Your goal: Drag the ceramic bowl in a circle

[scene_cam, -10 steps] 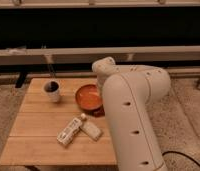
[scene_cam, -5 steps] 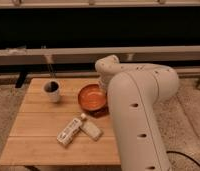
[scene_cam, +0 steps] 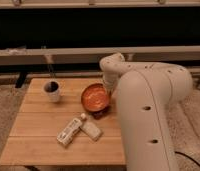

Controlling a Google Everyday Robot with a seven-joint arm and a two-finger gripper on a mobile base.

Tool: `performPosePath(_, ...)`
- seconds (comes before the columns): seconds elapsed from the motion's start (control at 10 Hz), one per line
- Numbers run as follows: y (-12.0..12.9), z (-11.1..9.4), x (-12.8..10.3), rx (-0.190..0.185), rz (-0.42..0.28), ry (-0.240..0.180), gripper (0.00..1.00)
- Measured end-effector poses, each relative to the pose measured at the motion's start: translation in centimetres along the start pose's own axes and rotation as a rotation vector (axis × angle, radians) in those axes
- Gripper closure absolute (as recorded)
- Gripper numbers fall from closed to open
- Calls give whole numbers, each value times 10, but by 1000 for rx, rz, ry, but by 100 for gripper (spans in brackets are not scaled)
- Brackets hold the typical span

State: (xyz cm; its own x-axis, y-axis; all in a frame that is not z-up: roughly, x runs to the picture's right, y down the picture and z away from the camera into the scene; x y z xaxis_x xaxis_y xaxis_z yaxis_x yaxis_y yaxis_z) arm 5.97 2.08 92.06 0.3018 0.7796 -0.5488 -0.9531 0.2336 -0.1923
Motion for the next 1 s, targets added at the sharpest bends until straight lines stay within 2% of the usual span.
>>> performPosePath(0.2,5,-8,4,-3,6,-11,100)
performPosePath(0.5,-17,-16,26,-2,48,-23,100)
performPosePath(0.8,-24,-20,20,-8,62,-42,100)
performPosePath(1.0,-39,-22,31,-2,76,-51,100)
